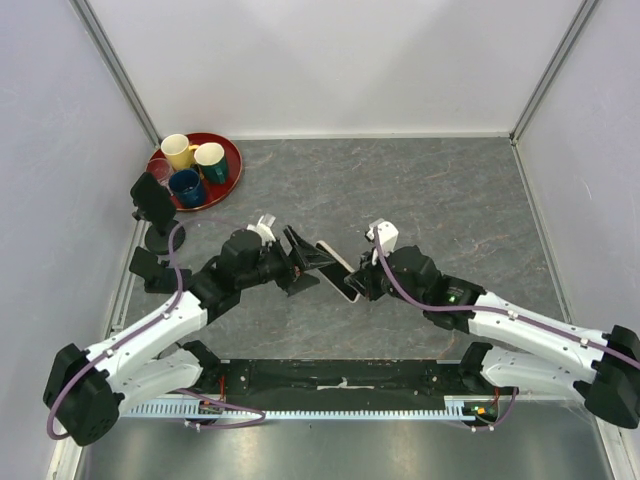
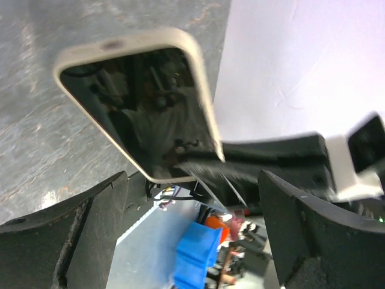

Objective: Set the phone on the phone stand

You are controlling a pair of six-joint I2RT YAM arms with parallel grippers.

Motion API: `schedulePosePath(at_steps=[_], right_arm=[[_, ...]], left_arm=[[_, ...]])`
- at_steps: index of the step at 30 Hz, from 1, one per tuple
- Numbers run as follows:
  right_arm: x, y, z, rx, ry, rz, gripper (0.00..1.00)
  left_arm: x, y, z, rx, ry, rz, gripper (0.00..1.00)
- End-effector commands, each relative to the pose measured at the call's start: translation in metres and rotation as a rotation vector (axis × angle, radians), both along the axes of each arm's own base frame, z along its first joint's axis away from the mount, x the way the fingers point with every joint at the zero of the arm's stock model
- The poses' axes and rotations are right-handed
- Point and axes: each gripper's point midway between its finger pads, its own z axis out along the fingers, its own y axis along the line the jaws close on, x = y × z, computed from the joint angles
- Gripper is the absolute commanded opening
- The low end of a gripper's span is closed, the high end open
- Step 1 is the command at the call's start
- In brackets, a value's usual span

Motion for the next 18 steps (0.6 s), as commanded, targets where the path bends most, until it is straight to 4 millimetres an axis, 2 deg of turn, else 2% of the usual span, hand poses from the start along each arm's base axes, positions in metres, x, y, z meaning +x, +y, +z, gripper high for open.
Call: schedulePosePath(at_steps=[1, 2, 4, 5, 6, 7, 8, 10, 11, 12, 13, 16, 18], right_arm=[[0.019, -0.023, 0.026, -0.053, -0.077, -0.039, 0.00], [0.022, -0.029, 0.028, -0.063, -0.070, -0.051, 0.00], [0.020, -0.031, 0.031, -0.085, -0.087, -0.008, 0.00], [0.015, -0.030, 0.034, -0.092, -0.082, 0.030, 0.00], [0.011, -0.027, 0.034, -0.104, -0.086, 0.073, 0.00], [0.005, -0.023, 0.035, -0.101, -0.077, 0.118, 0.00], [-0.010, -0.013, 0.043, -0.063, -0.062, 0.214, 0.00], [-0.029, -0.001, 0.047, -0.036, -0.040, 0.355, 0.00], [-0.050, 0.008, 0.056, 0.011, -0.021, 0.484, 0.00], [-0.057, 0.011, 0.059, 0.026, -0.011, 0.531, 0.00], [-0.064, 0.012, 0.062, 0.040, -0.008, 0.567, 0.00], [-0.085, 0.016, 0.074, 0.085, -0.008, 0.679, 0.00], [-0.097, 0.017, 0.080, 0.097, -0.016, 0.736, 0.00]], left_arm=[[0.000, -0.001, 0.067, 0.059, -0.375, -0.146, 0.93], [-0.001, 0.006, 0.064, 0.131, -0.422, -0.162, 0.93], [0.006, 0.020, 0.089, 0.195, -0.533, -0.113, 0.93], [0.007, 0.028, 0.087, 0.266, -0.581, -0.130, 0.93], [0.010, 0.032, 0.102, 0.291, -0.633, -0.116, 0.93], [0.009, 0.032, 0.107, 0.306, -0.676, -0.140, 0.93], [0.008, 0.033, 0.108, 0.346, -0.738, -0.186, 0.91], [-0.002, 0.020, 0.118, 0.319, -0.812, -0.310, 0.90], [-0.007, 0.015, 0.116, 0.327, -0.870, -0.391, 0.90], [-0.025, 0.006, 0.118, 0.260, -0.904, -0.514, 0.86], [-0.033, -0.002, 0.110, 0.235, -0.909, -0.603, 0.84], [-0.062, -0.010, 0.099, 0.163, -0.971, -0.812, 0.80], [-0.078, -0.009, 0.100, 0.109, -1.017, -0.899, 0.81]])
